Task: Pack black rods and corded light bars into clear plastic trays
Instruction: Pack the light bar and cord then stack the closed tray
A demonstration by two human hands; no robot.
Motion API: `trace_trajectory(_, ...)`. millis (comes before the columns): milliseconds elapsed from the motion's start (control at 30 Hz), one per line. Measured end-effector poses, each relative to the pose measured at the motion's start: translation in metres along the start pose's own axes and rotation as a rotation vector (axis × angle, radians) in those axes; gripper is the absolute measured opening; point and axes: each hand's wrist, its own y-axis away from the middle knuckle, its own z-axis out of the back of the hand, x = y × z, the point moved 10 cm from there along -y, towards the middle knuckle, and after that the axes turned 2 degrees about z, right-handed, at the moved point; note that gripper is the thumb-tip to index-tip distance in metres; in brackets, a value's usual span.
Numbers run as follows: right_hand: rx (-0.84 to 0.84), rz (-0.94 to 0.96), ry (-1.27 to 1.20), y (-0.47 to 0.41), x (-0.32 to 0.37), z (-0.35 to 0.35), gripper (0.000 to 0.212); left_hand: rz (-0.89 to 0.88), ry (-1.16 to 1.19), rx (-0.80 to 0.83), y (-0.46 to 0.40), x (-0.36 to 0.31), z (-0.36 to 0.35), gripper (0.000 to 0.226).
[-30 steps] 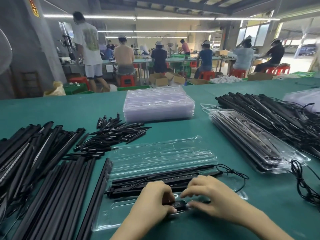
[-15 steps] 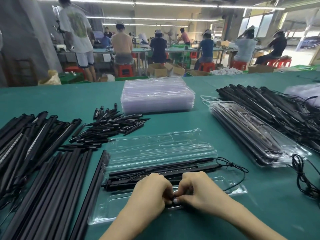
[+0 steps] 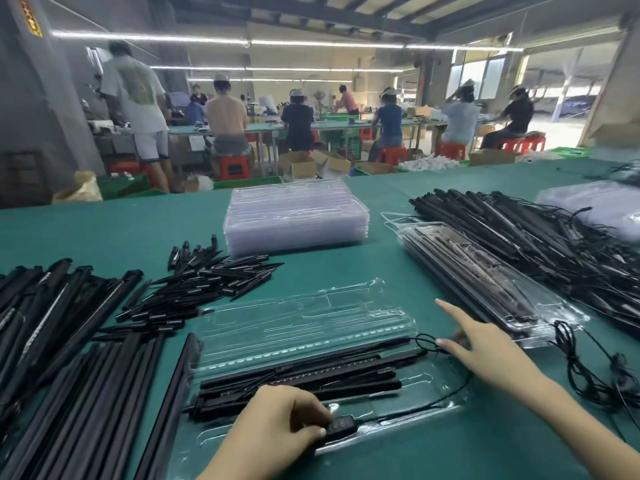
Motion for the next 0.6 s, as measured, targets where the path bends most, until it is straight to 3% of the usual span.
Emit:
trace_trajectory(100, -0.092, 0.068, -0.146, -0.001, 0.004, 0.010, 0.065, -0.015, -0.015, -0.050, -0.003, -0.006, 0.004, 0.010)
trace_trajectory(200, -0.193, 0.078, -0.056, 0.002, 0.008, 0.023, 0.052, -0.057, -0.018, -0.115, -0.010, -0.020, 0.004, 0.010)
trace_trajectory(300, -0.058, 0.003, 0.221, 0.003, 0.007, 0.011, 0.038, -0.104, -0.022, -0.125, -0.022, -0.039, -0.003, 0.014)
trace_trajectory(367, 0.030, -0.039, 0.235, 0.006, 0.005, 0.004, 0.029, -0.132, -0.041, -0.123, -0.030, -0.051, -0.009, 0.018)
trace_trajectory(533, -0.109, -0.127, 0.084, 0.016, 0.003, 0.023, 0.029, -0.182, -0.123, -0.132, -0.057, -0.075, -0.023, 0.040)
trace_trajectory(600, -0.164, -0.059, 0.122, 0.021, 0.015, 0.029, 0.031, -0.181, -0.143, -0.113, -0.069, -0.080, -0.031, 0.051)
